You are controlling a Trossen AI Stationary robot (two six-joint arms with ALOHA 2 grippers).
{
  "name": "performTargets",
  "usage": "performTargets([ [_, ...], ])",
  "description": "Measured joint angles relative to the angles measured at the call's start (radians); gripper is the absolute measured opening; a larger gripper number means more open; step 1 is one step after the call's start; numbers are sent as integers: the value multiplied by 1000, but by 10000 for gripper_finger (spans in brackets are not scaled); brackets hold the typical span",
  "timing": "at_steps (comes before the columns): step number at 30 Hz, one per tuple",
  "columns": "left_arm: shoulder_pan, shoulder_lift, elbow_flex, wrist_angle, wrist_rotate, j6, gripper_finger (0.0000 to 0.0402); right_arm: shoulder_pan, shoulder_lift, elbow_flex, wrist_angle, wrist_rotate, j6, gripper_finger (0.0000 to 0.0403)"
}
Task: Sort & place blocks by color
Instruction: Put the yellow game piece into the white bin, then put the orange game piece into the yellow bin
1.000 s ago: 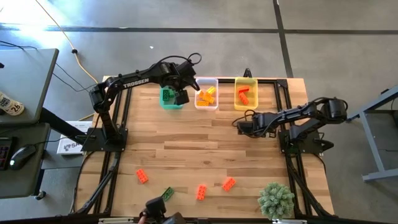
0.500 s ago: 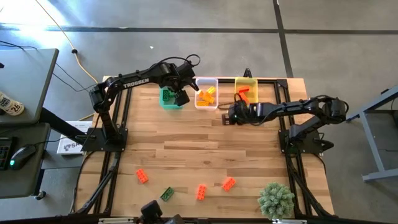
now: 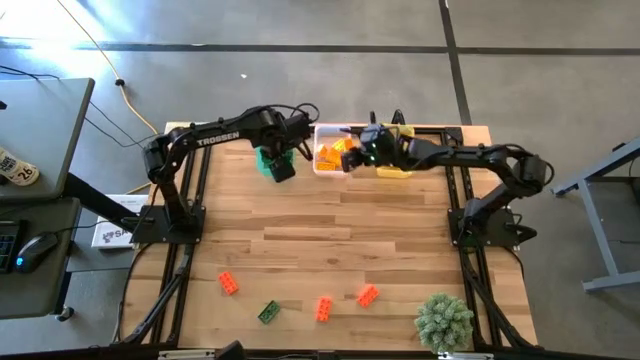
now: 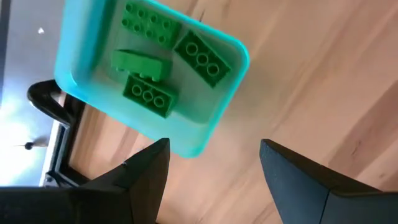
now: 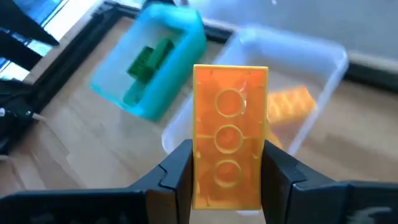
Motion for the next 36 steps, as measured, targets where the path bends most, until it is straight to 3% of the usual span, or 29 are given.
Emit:
performTargets([
  [9, -76, -101, -96, -1, -2, -109, 239, -47, 168, 152, -35, -103, -125, 111],
  [24, -342, -388, -414, 6, 86, -423, 239, -58, 252, 162, -53, -162, -239, 111],
  [32, -543, -452, -532, 10, 104, -536, 239, -56, 252, 162, -53, -164, -235, 194],
  [36, -621, -454, -549, 5, 121, -662, 239, -49, 252, 162, -53, -163, -193, 218],
])
